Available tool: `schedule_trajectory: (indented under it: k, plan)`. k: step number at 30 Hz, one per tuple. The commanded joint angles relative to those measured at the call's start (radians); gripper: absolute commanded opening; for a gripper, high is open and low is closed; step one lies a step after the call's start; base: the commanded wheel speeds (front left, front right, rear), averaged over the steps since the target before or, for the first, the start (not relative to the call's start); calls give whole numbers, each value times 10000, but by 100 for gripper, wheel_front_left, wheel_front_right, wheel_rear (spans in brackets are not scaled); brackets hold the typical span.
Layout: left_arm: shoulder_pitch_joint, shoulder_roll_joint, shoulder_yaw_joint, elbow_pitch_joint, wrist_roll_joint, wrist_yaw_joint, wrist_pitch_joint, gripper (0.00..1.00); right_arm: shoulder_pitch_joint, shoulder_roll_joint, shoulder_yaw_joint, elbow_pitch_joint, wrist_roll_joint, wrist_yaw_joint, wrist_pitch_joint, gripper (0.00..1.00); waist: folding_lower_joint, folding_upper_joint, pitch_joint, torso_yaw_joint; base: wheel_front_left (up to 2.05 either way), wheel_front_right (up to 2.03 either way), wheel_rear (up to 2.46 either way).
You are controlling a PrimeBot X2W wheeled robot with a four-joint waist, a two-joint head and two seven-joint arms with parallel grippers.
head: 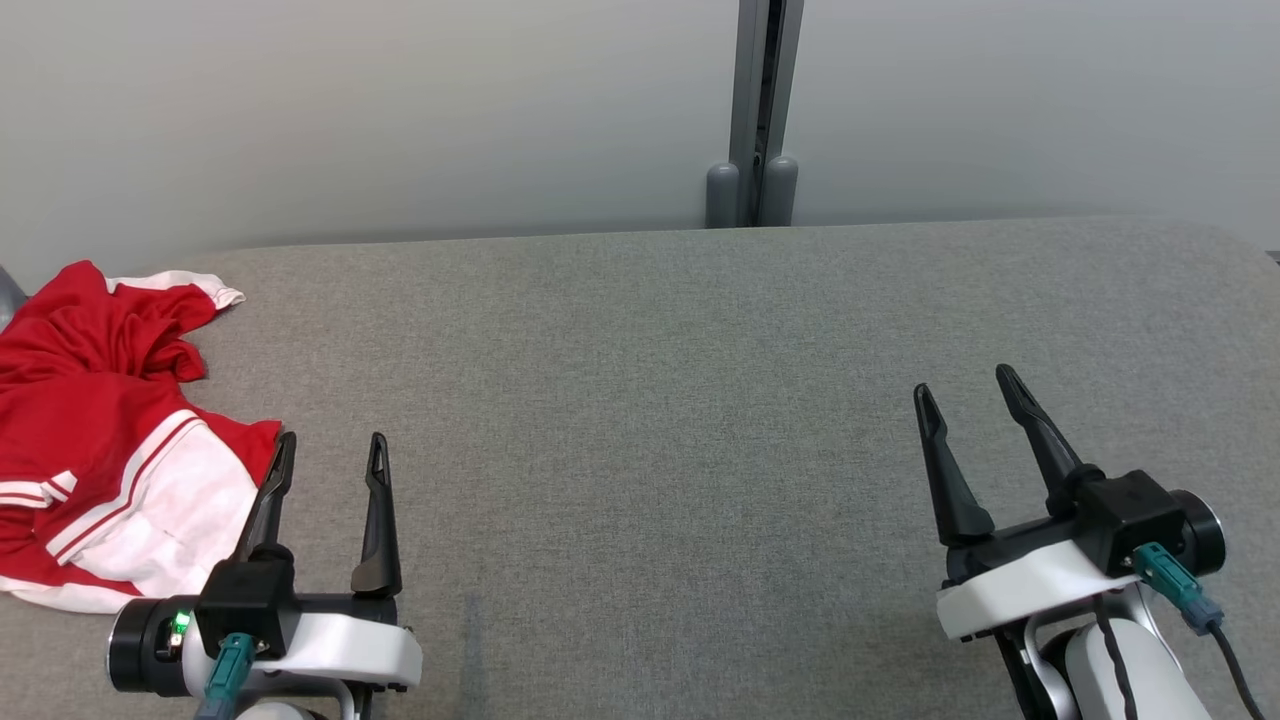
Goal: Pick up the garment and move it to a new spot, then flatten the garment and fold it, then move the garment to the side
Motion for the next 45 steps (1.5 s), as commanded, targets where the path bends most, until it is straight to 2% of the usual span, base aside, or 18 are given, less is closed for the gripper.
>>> schedule_trajectory:
  k: [1, 15, 20, 24, 32, 45]
  plan:
    - [-62, 51, 8, -49, 148, 50, -51, 100, -101, -91, -2, -28, -143, 18, -104, 100, 0, -1, -1, 6, 0, 0, 0]
    - [-128, 49, -20, 92, -43, 80, -41, 100, -118, -89, 79, 4, 13, 18, -102, 100, 0, -1, -12, 75, 0, 0, 0]
    - [-181, 49, 12, 138, -207, 67, -41, 100, -53, -86, 172, 15, 123, 18, -102, 100, 0, -1, -35, 314, 0, 0, 0]
    - [-149, 50, 90, 226, -301, -36, -41, 100, 43, -83, 257, 85, 324, 18, -96, 100, 0, -1, -94, 713, 0, 0, 0]
    - [56, 49, 241, 310, -483, 32, -41, 100, 145, -80, 567, 153, 644, 18, -93, 100, 0, -1, -203, 1593, 0, 0, 0]
    - [190, 46, 600, 440, -604, -90, -40, 100, 209, -83, 1077, 226, 1116, 17, -93, 100, 0, -1, -231, 3527, 0, 0, 0]
